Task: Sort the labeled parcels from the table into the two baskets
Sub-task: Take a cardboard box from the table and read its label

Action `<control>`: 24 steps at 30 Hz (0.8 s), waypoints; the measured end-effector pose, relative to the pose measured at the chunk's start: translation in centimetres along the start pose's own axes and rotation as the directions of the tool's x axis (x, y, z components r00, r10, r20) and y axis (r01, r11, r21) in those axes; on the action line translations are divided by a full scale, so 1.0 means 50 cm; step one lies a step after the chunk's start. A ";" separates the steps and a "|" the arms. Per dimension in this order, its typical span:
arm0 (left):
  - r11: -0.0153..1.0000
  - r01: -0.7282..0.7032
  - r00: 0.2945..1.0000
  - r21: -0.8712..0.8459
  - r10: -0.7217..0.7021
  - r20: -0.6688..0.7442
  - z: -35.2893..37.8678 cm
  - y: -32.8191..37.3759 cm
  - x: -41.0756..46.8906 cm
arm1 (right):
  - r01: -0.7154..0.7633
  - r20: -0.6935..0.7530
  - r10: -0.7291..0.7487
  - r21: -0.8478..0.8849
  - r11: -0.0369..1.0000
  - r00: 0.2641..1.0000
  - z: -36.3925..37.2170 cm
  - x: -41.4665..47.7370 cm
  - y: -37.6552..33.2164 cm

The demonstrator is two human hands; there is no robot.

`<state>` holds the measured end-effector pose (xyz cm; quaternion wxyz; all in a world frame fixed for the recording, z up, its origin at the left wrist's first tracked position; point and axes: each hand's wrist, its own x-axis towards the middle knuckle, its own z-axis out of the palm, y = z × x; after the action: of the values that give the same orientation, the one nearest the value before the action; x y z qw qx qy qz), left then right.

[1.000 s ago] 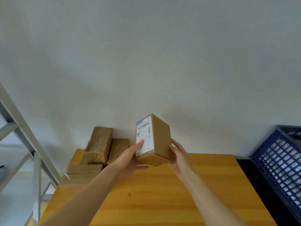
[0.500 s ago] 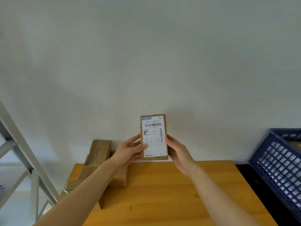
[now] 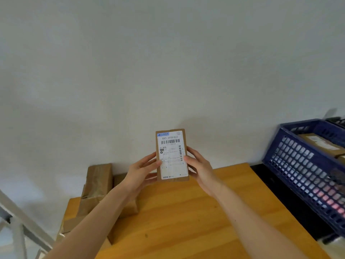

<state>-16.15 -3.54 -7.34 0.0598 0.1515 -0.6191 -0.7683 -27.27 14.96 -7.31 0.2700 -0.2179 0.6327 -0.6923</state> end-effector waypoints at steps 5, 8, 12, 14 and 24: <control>0.998 0.065 0.989 -0.003 -0.064 0.135 0.083 -0.041 0.041 | -0.040 -0.178 0.036 -0.018 0.999 0.983 -0.081 -0.063 0.017; 0.996 0.087 0.967 0.020 -0.089 0.237 0.163 -0.070 0.056 | -0.073 -0.278 0.062 -0.030 0.997 0.958 -0.146 -0.122 0.020; 0.994 0.100 0.932 0.055 -0.113 0.345 0.293 -0.107 0.052 | -0.108 -0.411 0.087 -0.026 0.994 0.908 -0.231 -0.221 0.025; 0.992 0.093 0.911 0.080 -0.117 0.395 0.361 -0.119 0.046 | -0.097 -0.476 0.077 -0.017 0.995 0.876 -0.277 -0.271 0.022; 0.983 0.064 0.840 0.174 -0.148 0.523 0.739 -0.169 -0.016 | -0.007 -0.642 0.028 0.036 0.999 0.766 -0.542 -0.535 0.006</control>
<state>-25.91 33.06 -8.49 -0.1686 -0.0297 -0.6576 -0.7337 -24.38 52.90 -9.36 0.0473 0.0422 0.6777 -0.7326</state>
